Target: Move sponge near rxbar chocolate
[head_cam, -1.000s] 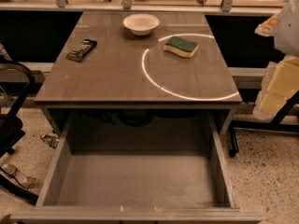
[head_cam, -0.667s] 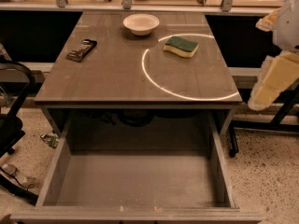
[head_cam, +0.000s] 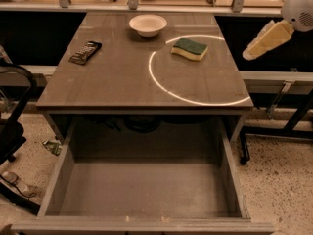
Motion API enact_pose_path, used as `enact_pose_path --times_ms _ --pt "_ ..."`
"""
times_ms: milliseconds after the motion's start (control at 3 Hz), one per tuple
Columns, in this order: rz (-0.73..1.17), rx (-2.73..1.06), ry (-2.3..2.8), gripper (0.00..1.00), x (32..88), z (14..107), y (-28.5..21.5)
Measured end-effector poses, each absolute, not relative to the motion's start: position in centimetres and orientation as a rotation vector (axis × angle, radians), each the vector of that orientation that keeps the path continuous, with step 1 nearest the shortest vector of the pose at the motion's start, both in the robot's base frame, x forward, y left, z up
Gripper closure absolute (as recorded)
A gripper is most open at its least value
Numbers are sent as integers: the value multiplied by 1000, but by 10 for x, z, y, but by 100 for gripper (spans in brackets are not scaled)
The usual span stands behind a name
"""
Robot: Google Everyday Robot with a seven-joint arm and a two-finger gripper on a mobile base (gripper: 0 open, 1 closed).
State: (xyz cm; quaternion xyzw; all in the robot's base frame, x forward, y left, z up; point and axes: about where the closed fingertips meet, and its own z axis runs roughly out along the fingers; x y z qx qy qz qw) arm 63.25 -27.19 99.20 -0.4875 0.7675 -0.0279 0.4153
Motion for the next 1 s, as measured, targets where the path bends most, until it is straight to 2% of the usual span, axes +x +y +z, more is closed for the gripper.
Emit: enact_pose_path --times_ms 333,667,1000 --pt "31 -1094 1848 0 692 988 -283" --pt "31 -1097 1849 0 692 987 -282" --pt "155 -1082 1840 0 731 953 -252"
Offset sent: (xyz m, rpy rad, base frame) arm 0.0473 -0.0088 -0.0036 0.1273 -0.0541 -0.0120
